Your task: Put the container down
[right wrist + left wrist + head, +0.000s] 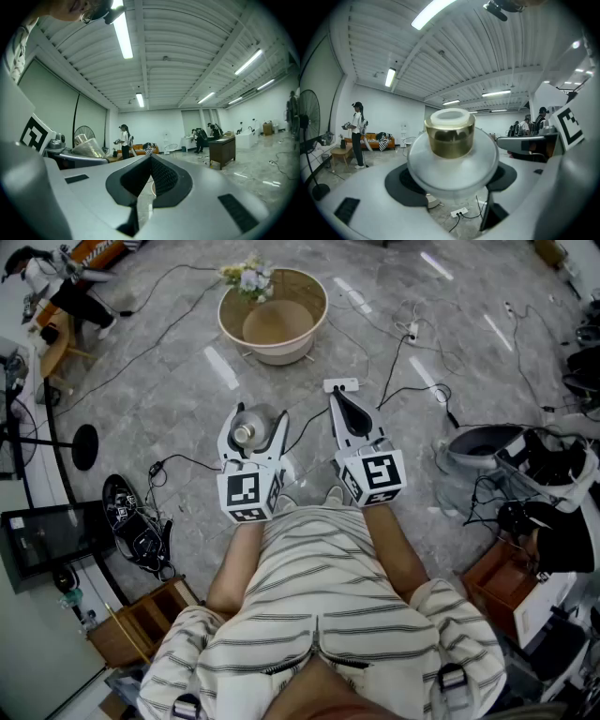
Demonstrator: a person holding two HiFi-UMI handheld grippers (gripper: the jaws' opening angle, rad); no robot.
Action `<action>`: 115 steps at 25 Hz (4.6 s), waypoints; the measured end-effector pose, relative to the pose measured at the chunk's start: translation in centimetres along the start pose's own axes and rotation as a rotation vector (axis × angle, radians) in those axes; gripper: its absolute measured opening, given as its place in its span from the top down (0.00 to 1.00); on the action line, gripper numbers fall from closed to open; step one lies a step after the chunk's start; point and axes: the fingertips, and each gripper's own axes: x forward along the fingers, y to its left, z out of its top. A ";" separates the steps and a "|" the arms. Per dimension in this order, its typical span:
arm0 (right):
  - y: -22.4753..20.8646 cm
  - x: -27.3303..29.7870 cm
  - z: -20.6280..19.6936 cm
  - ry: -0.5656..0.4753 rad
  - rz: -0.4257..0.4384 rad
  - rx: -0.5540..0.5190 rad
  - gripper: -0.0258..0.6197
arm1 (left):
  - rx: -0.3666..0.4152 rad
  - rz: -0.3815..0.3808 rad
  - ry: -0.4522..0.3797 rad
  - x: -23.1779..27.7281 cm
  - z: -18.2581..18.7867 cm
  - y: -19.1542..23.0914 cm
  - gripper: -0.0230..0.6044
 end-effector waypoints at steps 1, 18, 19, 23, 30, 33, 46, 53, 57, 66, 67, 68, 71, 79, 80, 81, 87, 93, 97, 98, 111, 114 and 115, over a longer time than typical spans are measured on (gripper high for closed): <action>0.1 0.2 0.1 -0.002 -0.003 -0.003 0.95 | -0.001 -0.002 -0.003 0.1 0.1 0.2 0.43; 4.6 -1.6 -1.1 -0.019 -0.084 0.007 0.95 | -0.018 -0.087 -0.035 -2.8 -0.9 2.8 0.43; 4.9 -1.6 -1.1 -0.019 -0.082 0.001 0.95 | -0.023 -0.086 -0.036 -2.9 -0.9 3.0 0.43; 5.3 -0.7 -1.4 -0.015 -0.073 -0.010 0.95 | -0.031 -0.090 -0.020 -2.3 -1.7 3.2 0.43; 2.6 3.6 -1.3 -0.026 -0.075 0.019 0.95 | -0.005 -0.084 0.007 2.5 -1.9 4.6 0.43; 0.8 6.1 -1.8 -0.016 -0.083 0.033 0.95 | -0.004 -0.083 0.023 5.3 -2.1 5.7 0.43; -11.6 22.8 -0.4 -0.028 -0.041 0.057 0.95 | 0.038 -0.083 0.024 24.8 0.5 8.9 0.43; -18.1 29.1 0.6 -0.018 -0.019 0.050 0.95 | 0.045 -0.074 0.024 33.6 2.0 9.1 0.43; -20.9 31.8 0.5 -0.015 -0.011 0.034 0.95 | 0.043 -0.069 0.025 37.3 1.9 9.5 0.43; -22.7 35.7 -2.5 0.037 0.013 0.043 0.95 | 0.020 -0.064 0.076 41.4 -0.8 11.0 0.43; -22.9 36.2 -3.0 0.047 0.009 0.052 0.95 | 0.018 -0.065 0.087 41.9 -1.3 11.3 0.43; -23.1 36.8 -3.5 0.059 0.005 0.061 0.95 | 0.018 -0.068 0.101 42.3 -1.8 11.7 0.43; -23.0 38.4 -4.5 0.093 0.008 0.071 0.95 | 0.022 -0.087 0.134 43.6 -2.8 12.7 0.43; -23.3 43.1 -7.0 0.141 -0.041 0.094 0.95 | 0.027 -0.125 0.167 46.7 -4.9 15.8 0.43; -23.2 43.3 -7.6 0.153 -0.046 0.099 0.95 | 0.022 -0.130 0.178 46.8 -5.4 16.2 0.43; -23.2 43.5 -8.2 0.162 -0.051 0.105 0.95 | 0.017 -0.134 0.187 47.1 -6.0 16.4 0.43; -24.4 45.5 -12.4 0.179 -0.086 0.131 0.95 | -0.007 -0.150 0.218 50.4 -10.4 17.9 0.43; -24.7 46.7 -17.3 0.223 -0.100 0.153 0.95 | 0.013 -0.203 0.235 52.9 -15.0 17.4 0.43; -25.3 47.5 -19.9 0.235 -0.117 0.164 0.95 | 0.018 -0.220 0.256 54.2 -18.1 17.3 0.43; -25.4 47.7 -20.6 0.237 -0.121 0.170 0.95 | 0.022 -0.222 0.262 54.5 -18.9 17.4 0.43; -26.7 48.3 -29.0 0.289 -0.125 0.194 0.95 | 0.044 -0.208 0.316 57.5 -27.4 18.9 0.43; -27.0 48.5 -30.8 0.302 -0.126 0.200 0.95 | 0.038 -0.197 0.329 58.3 -29.1 19.4 0.43; -27.1 48.6 -31.4 0.307 -0.127 0.203 0.95 | 0.037 -0.195 0.336 58.6 -29.8 19.6 0.43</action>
